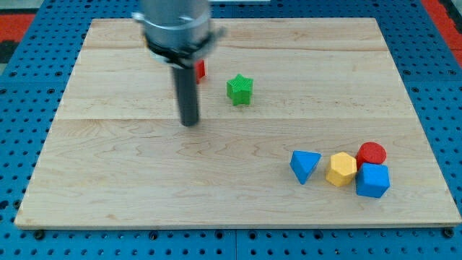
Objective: Push the green star into the red circle
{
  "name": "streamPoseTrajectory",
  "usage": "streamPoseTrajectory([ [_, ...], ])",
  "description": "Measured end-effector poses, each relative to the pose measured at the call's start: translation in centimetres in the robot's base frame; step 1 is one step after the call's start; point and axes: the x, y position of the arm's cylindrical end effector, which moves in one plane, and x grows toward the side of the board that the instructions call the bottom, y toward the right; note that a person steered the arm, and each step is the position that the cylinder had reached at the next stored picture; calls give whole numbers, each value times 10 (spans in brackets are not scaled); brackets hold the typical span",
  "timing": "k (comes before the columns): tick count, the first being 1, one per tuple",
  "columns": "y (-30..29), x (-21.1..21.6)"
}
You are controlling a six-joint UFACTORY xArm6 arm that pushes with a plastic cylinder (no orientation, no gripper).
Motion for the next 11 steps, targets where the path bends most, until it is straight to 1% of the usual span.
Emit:
streamPoseTrajectory([
  [1, 32, -60],
  [2, 141, -46],
  [3, 212, -37],
  [4, 220, -33],
  [5, 239, 33],
  [6, 208, 23],
  [7, 235, 7],
  [8, 278, 10],
  [9, 278, 32],
  [10, 262, 31],
  [11, 204, 12],
])
